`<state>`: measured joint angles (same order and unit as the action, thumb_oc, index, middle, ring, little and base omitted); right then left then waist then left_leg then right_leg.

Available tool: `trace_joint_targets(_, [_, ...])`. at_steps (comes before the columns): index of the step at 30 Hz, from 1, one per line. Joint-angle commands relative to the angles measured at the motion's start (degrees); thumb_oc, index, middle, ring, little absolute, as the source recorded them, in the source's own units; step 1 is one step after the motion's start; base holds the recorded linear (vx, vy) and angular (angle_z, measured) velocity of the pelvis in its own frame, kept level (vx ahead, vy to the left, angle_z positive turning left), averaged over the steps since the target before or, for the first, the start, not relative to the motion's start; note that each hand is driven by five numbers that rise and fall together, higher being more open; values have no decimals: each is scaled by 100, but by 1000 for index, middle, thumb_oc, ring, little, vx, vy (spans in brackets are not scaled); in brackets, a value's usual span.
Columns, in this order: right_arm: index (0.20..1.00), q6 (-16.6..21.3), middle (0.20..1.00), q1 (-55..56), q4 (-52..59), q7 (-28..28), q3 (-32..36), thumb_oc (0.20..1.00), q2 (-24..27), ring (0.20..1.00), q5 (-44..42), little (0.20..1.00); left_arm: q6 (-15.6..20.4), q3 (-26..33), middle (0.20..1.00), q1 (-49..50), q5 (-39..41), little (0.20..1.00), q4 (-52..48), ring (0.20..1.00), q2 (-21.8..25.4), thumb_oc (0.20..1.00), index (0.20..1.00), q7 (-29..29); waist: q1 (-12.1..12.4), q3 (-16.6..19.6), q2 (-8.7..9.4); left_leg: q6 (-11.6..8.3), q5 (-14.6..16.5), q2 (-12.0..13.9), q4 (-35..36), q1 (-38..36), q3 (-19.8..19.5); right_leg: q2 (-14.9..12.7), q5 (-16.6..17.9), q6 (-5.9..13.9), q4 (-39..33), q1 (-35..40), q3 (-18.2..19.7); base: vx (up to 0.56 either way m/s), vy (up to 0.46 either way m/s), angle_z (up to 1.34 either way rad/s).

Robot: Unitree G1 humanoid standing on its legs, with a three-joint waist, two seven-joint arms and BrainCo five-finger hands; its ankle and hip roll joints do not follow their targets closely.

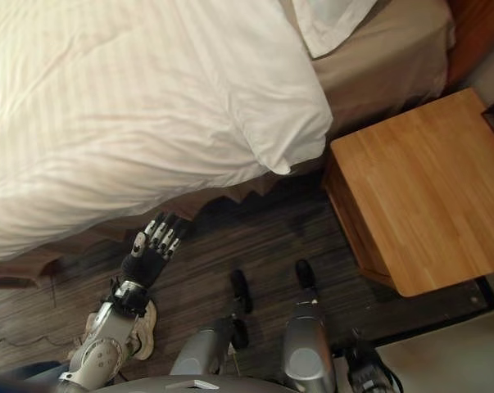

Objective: Making the bed.

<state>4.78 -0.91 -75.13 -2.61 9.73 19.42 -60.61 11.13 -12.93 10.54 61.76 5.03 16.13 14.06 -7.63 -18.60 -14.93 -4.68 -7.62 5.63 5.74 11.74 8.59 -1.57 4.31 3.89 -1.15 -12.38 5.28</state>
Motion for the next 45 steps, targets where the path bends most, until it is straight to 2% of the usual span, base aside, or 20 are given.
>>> trace_joint_targets(1, [200,336,200,-684,400,-204,32,200,-29,200,151,200,253,24,1000,-270,-67,1000,16,1000,-74,1000,1000,92,63,398,251,-1,472,-257,-74,-834,50,-269,34,174,-373,236,-9,40,-4,19])
trace_joint_targets(3, [200,379,200,-593,606,-197,-6,200,-34,200,196,200,257,25,1000,-300,-109,1000,52,1000,-67,1000,1000,76,35,458,318,8,490,-256,-74,-909,16,-272,10,168,-359,323,-31,41,-3,27])
trace_joint_targets(4, [200,494,200,-422,1253,-156,-135,200,-56,200,319,200,292,48,1000,-382,-239,1000,185,1000,-60,1000,1000,-18,7,625,471,18,515,-249,-74,-1062,-23,-277,-13,168,-322,483,-61,41,3,22])
trace_joint_targets(7, [200,708,200,-108,2566,-36,-385,200,-12,200,705,200,343,140,1000,-450,-565,1000,294,1000,-38,1000,1000,-216,-26,882,685,29,566,-211,-74,-1264,-29,-272,-36,184,-286,680,-84,32,19,19])
trace_joint_targets(8, [479,775,479,53,3242,36,-476,479,10,479,962,479,371,184,1000,-453,-714,1000,293,1000,-38,1000,1000,-332,-39,951,767,38,582,-201,-74,-1362,-47,-266,-58,190,-248,769,-89,50,6,15])
trace_joint_targets(9, [1000,808,1000,188,3721,59,-550,1000,5,1000,1148,1000,365,254,1000,-458,-823,1000,348,1000,-53,1000,1000,-414,-44,1044,830,49,596,-187,-74,-1413,-55,-263,-80,198,-212,808,-91,54,10,10])
trace_joint_targets(13, [1000,982,1000,658,5357,139,-809,1000,165,1000,2344,1000,318,425,1000,-392,-1011,1000,622,1000,-225,1000,1000,-594,-44,1254,1066,92,670,-145,-74,-1689,-78,-263,-161,230,-91,1054,-158,20,7,2])
trace_joint_targets(14, [1000,977,1000,665,5367,145,-809,1000,162,1000,2351,1000,318,424,1000,-390,-1013,1000,621,1000,-226,1000,1000,-595,-47,1250,1067,93,672,-146,-74,-1696,-81,-263,-165,231,-90,1063,-161,-46,10,12])
trace_joint_targets(15, [1000,1047,1000,734,5906,223,-904,1000,218,1000,2909,1000,338,498,1000,-311,-1210,1000,641,1000,-208,1000,1000,-623,-34,1296,1136,119,719,-128,-74,-1768,-48,-244,-127,260,-115,1085,-142,-39,7,10])
trace_joint_targets(18, [1000,1170,1000,926,6558,218,-1029,1000,304,1000,3616,1000,319,543,1000,-81,-1265,1000,634,1000,-235,1000,1000,-533,14,1374,1205,162,761,-132,-74,-1890,68,-230,-140,290,-81,1159,-111,-6,23,-10])
trace_joint_targets(24, [1000,1184,1000,1082,6884,22,-1256,1000,165,1000,3490,1000,239,460,1000,149,-1257,1000,585,1000,-263,1000,1000,-460,-1,1479,1253,194,785,-155,-74,-1956,55,-277,-171,313,-87,1277,-159,-9,20,-12])
trace_joint_targets(29, [1000,1146,1000,1112,6854,152,-1340,1000,257,1000,3865,1000,340,515,1000,11,-1417,1000,630,1000,-203,1000,1000,-523,31,1508,1299,200,746,-144,-74,-1965,-124,-294,-278,314,40,1314,-233,-22,-21,12])
trace_joint_targets(34, [1000,1205,1000,1306,6975,-14,-1272,1000,250,1000,3788,1000,392,645,1000,296,-1410,1000,370,1000,-176,1000,1000,-479,342,1451,1313,144,623,-75,-85,-1903,-446,-304,-356,258,-3,1503,-630,-18,-107,25])
trace_joint_targets(38, [1000,1269,1000,1112,6822,47,-1279,1000,309,1000,3519,1000,470,702,1000,200,-1358,1000,296,1000,-17,1000,1000,-528,817,1129,1293,-157,148,-104,-256,-1220,-1188,-399,-482,160,49,1496,-1435,-183,-79,74])
trace_joint_targets(39, [1000,1271,1000,1108,6819,46,-1279,1000,309,1000,3518,1000,470,704,1000,198,-1358,1000,296,1000,-17,1000,1000,-528,801,1148,1294,-155,135,-109,-260,-1186,-1204,-403,-469,162,41,1476,-1451,-333,-16,174])
trace_joint_targets(40, [1000,1298,1000,1004,6790,112,-1187,1000,459,1000,3547,1000,512,810,1000,159,-1380,1000,298,1000,-12,1000,1000,-618,907,993,1361,-197,-51,-134,-320,-736,-1187,-603,-408,229,53,1320,-1892,-320,49,174])
trace_joint_targets(41, [1000,1292,1000,944,6795,142,-1149,1000,502,1000,3610,1000,521,883,1000,155,-1401,1000,336,1000,-39,1000,1000,-637,891,982,1404,-175,0,-26,-440,-715,-968,-719,-332,252,94,1212,-1972,-413,94,174])
trace_joint_targets(42, [1000,1293,1000,874,6831,204,-1102,1000,556,1000,3678,1000,538,994,1000,148,-1396,1000,344,1000,-60,1000,1000,-642,869,959,1446,-152,86,263,-725,-793,-605,-852,-276,248,185,1098,-2077,-277,131,98])
trace_joint_targets(44, [1000,1295,1000,891,6826,268,-1059,1000,477,1000,3557,1000,579,1173,1000,182,-1288,1000,400,1000,-179,1000,1000,-646,802,971,1454,-242,162,810,-1007,-1169,-246,-1057,-231,248,249,1030,-2390,-259,153,96])
trace_joint_targets(45, [1000,1308,1000,913,6852,264,-1037,1000,424,1000,3471,1000,606,1223,1000,130,-1261,1000,404,1000,-202,1000,1000,-689,716,989,1441,-315,64,1078,-1172,-1424,-64,-1170,-164,251,298,974,-2551,-267,219,78])
